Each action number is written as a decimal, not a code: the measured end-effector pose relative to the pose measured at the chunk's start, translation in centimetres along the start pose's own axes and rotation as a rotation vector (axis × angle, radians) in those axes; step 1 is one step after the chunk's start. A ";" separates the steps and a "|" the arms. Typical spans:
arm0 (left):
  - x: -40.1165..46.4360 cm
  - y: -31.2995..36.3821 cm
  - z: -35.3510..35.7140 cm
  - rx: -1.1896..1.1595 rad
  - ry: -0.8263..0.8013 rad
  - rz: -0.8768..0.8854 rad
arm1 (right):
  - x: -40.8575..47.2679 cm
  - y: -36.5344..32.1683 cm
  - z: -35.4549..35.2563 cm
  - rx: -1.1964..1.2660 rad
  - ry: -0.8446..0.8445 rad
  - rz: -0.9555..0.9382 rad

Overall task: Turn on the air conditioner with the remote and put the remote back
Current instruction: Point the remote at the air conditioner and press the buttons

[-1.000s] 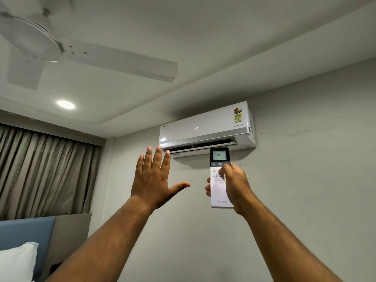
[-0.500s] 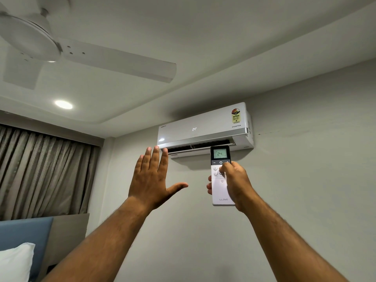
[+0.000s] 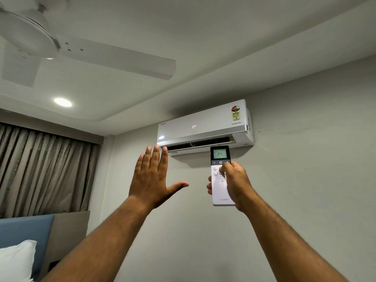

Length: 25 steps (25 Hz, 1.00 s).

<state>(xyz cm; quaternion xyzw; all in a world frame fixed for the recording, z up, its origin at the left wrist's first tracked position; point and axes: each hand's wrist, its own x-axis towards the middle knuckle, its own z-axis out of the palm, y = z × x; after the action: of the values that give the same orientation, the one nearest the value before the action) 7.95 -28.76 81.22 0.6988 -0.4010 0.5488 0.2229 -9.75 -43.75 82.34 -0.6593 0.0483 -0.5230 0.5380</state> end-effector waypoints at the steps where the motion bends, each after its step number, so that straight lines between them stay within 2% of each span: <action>1: 0.0 0.0 0.0 0.002 -0.002 0.000 | -0.1 0.0 0.0 0.002 0.001 0.002; 25: 0.3 0.6 -0.3 0.032 -0.024 -0.038 | -0.6 -0.5 -0.2 0.017 -0.001 -0.001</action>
<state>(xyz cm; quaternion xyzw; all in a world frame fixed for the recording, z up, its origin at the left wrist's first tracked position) 7.31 -29.00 81.47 0.7164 -0.3813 0.5424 0.2174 -10.44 -43.28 82.33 -0.6548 0.0434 -0.5234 0.5434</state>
